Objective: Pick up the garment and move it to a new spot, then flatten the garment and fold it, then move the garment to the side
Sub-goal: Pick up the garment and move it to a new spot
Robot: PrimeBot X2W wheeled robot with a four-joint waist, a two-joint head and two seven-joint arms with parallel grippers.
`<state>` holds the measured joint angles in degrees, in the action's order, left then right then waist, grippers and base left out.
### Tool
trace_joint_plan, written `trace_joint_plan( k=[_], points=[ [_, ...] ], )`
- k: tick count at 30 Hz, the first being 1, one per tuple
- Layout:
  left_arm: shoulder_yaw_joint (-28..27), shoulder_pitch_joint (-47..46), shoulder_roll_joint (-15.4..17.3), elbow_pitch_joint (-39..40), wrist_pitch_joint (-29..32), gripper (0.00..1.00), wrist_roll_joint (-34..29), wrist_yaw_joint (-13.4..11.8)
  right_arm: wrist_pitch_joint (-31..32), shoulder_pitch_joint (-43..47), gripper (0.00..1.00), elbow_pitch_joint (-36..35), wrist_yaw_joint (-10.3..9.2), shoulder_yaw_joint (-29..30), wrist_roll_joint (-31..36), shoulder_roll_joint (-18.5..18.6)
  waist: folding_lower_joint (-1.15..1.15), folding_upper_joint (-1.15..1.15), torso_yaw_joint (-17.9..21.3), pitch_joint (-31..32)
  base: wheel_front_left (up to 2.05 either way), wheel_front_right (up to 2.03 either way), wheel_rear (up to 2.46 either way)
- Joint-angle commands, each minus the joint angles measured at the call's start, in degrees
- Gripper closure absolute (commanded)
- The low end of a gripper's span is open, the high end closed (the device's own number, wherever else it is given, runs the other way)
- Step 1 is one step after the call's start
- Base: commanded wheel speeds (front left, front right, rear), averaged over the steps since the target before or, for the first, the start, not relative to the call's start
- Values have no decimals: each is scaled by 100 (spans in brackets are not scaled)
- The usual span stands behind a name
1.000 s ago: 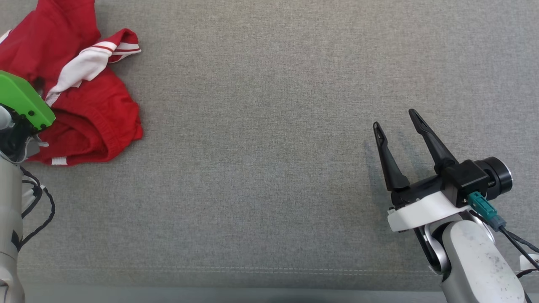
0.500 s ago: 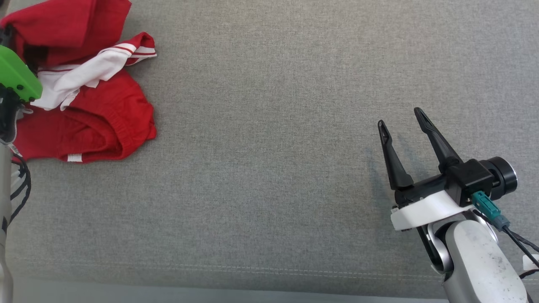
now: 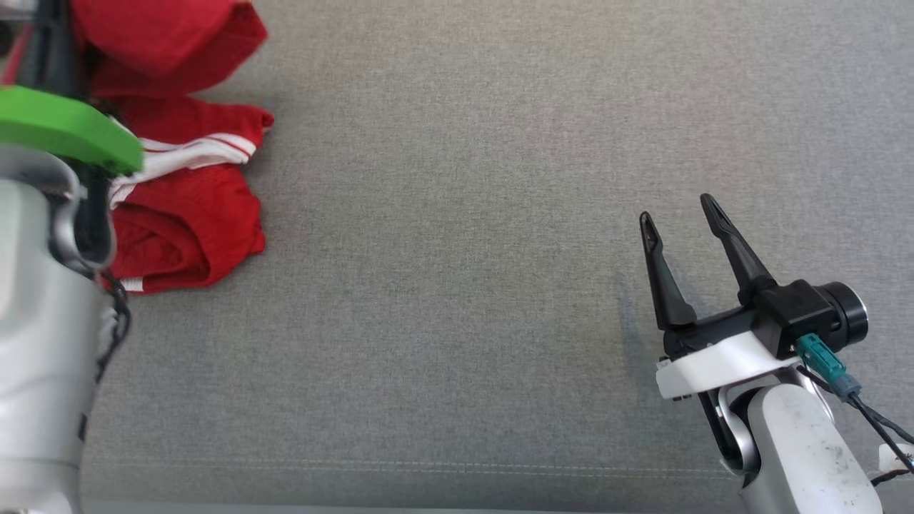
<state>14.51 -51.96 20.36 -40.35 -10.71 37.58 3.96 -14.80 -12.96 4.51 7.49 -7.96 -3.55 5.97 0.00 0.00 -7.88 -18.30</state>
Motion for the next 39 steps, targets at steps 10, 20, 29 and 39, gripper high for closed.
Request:
trace_joint_plan(
  k=[10, 20, 29, 39],
  points=[
    [327, 1834, -89, 2971, 177, 100, -350, -902, -48, 131, 0, -33, 0, 103, -49, -153, 0, 0, 384, 130, 0, 0, 0],
    [1247, 2481, -345, 4430, 846, 100, -709, -1176, -56, 42, 0, -96, 0, 166, -163, -274, 0, 0, 1013, 194, 0, 0, 0],
    [1907, 2118, -791, 3990, 1098, 100, -841, -994, -57, 59, 0, -168, 0, 127, -352, -303, 0, 0, 1653, 172, 0, 0, 0],
    [2410, 1689, -1195, 3247, 1182, 100, -949, -715, -57, 105, 0, -314, 0, 47, -700, -306, 0, 0, 2500, 6, 0, 0, 0]
  ],
)
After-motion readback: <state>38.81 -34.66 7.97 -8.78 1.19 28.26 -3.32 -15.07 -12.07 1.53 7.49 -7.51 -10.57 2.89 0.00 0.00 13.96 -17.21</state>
